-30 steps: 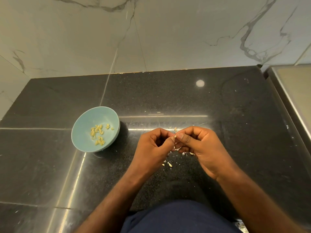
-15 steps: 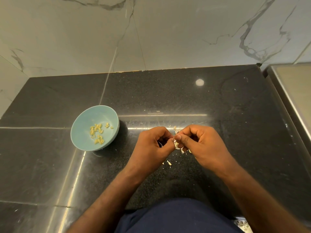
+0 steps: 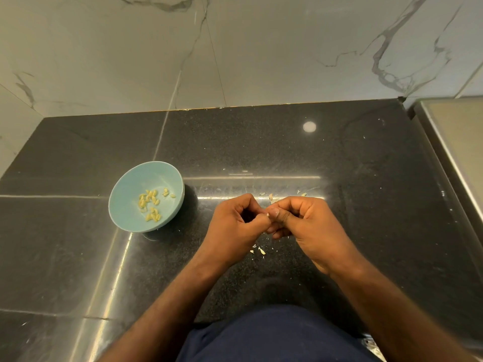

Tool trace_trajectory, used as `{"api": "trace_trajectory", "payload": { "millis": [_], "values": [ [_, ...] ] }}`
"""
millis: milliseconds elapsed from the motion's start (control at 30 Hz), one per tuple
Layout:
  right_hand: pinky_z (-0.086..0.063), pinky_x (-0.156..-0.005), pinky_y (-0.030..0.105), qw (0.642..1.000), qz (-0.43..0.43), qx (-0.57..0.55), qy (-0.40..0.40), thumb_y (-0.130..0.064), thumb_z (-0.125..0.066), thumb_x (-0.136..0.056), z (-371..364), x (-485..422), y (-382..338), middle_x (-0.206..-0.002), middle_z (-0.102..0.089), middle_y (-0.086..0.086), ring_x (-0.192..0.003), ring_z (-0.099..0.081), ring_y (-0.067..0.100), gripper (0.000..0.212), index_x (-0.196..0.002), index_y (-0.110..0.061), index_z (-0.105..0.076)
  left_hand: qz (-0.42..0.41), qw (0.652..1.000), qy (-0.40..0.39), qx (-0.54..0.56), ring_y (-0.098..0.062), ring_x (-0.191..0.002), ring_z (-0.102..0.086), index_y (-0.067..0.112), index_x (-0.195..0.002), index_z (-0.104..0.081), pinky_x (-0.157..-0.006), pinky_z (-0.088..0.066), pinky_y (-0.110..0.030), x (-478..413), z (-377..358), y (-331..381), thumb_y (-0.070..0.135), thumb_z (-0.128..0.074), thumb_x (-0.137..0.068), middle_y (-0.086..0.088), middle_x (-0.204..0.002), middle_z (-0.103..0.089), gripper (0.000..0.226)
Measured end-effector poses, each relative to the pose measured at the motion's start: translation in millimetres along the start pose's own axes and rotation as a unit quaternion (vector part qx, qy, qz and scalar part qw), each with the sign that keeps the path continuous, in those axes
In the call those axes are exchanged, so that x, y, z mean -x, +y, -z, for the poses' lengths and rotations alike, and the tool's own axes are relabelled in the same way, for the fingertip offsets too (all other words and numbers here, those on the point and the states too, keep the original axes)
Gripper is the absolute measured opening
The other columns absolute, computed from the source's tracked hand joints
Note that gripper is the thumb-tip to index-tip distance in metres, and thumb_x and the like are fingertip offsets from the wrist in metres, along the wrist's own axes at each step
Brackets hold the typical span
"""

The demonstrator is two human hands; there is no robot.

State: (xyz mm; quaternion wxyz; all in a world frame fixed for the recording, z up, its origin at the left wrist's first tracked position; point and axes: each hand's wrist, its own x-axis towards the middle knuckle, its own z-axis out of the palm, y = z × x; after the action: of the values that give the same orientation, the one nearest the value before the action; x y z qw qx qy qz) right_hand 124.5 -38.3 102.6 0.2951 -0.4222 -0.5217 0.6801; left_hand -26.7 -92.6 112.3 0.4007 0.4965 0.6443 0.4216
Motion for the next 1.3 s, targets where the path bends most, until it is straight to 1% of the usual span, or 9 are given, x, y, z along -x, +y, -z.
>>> {"api": "trace_trajectory", "payload": {
  "millis": [167,267,367,467,733,867,1133,1233,1300],
  "values": [
    [-0.058,-0.063,0.031,0.998,0.019,-0.039,0.053,-0.004,-0.069,-0.089,-2.0,-1.1,-0.1,-0.077,-0.074,0.008,-0.069,-0.071,0.02,0.007,-0.094,-0.009,-0.07,0.016,0.999,0.036,0.031,-0.016,-0.058,-0.053,0.006,-0.079,-0.065,-0.055,-0.046,-0.031,-0.4,-3.4,2.2,0.011,-0.068,-0.09,-0.013,-0.065,-0.062,0.013],
    [-0.058,-0.064,0.031,0.998,0.04,-0.013,0.055,-0.003,-0.066,-0.091,-2.0,-0.2,2.5,-0.077,-0.074,0.007,-0.069,-0.071,0.019,0.009,-0.092,-0.01,-0.07,0.016,0.999,0.041,0.032,-0.018,-0.059,-0.055,0.009,-0.079,-0.065,-0.058,-0.047,-0.034,0.2,-5.2,2.1,0.01,-0.068,-0.09,-0.012,-0.066,-0.063,0.011],
    [-0.058,-0.067,0.031,0.998,0.054,0.016,0.034,-0.004,-0.062,-0.094,-0.5,0.8,4.1,-0.08,-0.075,0.006,-0.073,-0.072,0.018,0.017,-0.094,-0.017,-0.073,0.012,0.999,0.038,0.034,-0.019,-0.059,-0.054,0.011,-0.079,-0.066,-0.057,-0.046,-0.034,1.1,-5.4,3.2,0.015,-0.07,-0.089,-0.013,-0.067,-0.063,0.012],
    [-0.057,-0.07,0.032,0.998,0.053,0.029,0.022,-0.007,-0.066,-0.092,0.6,1.1,5.5,-0.083,-0.076,0.005,-0.076,-0.072,0.017,0.017,-0.096,-0.021,-0.074,0.007,0.999,0.032,0.026,-0.017,-0.06,-0.054,0.012,-0.08,-0.066,-0.058,-0.046,-0.033,1.4,-5.0,4.2,0.014,-0.07,-0.09,-0.011,-0.068,-0.063,0.011],
    [-0.055,-0.066,0.026,0.998,0.049,0.028,0.028,-0.01,-0.065,-0.094,2.1,1.7,4.6,-0.085,-0.074,0.002,-0.076,-0.069,0.014,0.011,-0.098,-0.016,-0.073,0.001,0.999,0.022,0.027,-0.016,-0.059,-0.052,0.012,-0.079,-0.065,-0.056,-0.045,-0.031,2.0,-5.0,5.5,0.017,-0.066,-0.087,-0.011,-0.066,-0.061,0.01],
    [-0.052,-0.06,0.027,0.998,0.022,-0.041,0.031,-0.009,-0.062,-0.095,1.4,2.2,3.9,-0.084,-0.071,0.003,-0.073,-0.064,0.016,0.01,-0.096,-0.011,-0.071,0.006,1.0,0.023,0.021,-0.017,-0.06,-0.053,0.013,-0.079,-0.065,-0.058,-0.046,-0.032,0.8,-5.2,5.3,0.005,-0.063,-0.091,-0.012,-0.068,-0.061,0.014],
    [-0.047,-0.053,0.023,0.984,-0.028,-0.171,0.031,-0.011,-0.057,-0.095,3.0,1.5,-1.5,-0.09,-0.072,0.01,-0.067,-0.061,0.014,0.009,-0.093,-0.009,-0.065,0.031,0.999,0.037,0.005,-0.012,-0.059,-0.057,0.012,-0.08,-0.068,-0.056,-0.047,-0.024,-1.8,-6.1,1.8,0.007,-0.064,-0.09,-0.01,-0.067,-0.065,0.012],
    [-0.049,-0.051,0.023,0.978,-0.035,-0.205,0.004,-0.017,-0.062,-0.086,7.3,2.1,-6.8,-0.095,-0.074,0.017,-0.065,-0.065,0.017,0.015,-0.094,-0.005,-0.062,0.047,0.999,0.017,0.004,-0.012,-0.061,-0.063,0.012,-0.087,-0.074,-0.058,-0.05,-0.02,-2.5,-5.2,-0.6,0.013,-0.065,-0.094,-0.008,-0.069,-0.07,0.011],
    [-0.052,-0.054,0.024,0.978,-0.051,-0.201,-0.016,-0.017,-0.064,-0.084,6.1,2.4,-7.0,-0.098,-0.075,0.018,-0.069,-0.069,0.019,0.018,-0.094,-0.003,-0.062,0.053,0.999,-0.004,0.0,-0.015,-0.063,-0.065,0.014,-0.092,-0.076,-0.059,-0.051,-0.026,-2.3,-4.7,-1.9,0.015,-0.063,-0.096,-0.006,-0.071,-0.072,0.014]
  ]
}}
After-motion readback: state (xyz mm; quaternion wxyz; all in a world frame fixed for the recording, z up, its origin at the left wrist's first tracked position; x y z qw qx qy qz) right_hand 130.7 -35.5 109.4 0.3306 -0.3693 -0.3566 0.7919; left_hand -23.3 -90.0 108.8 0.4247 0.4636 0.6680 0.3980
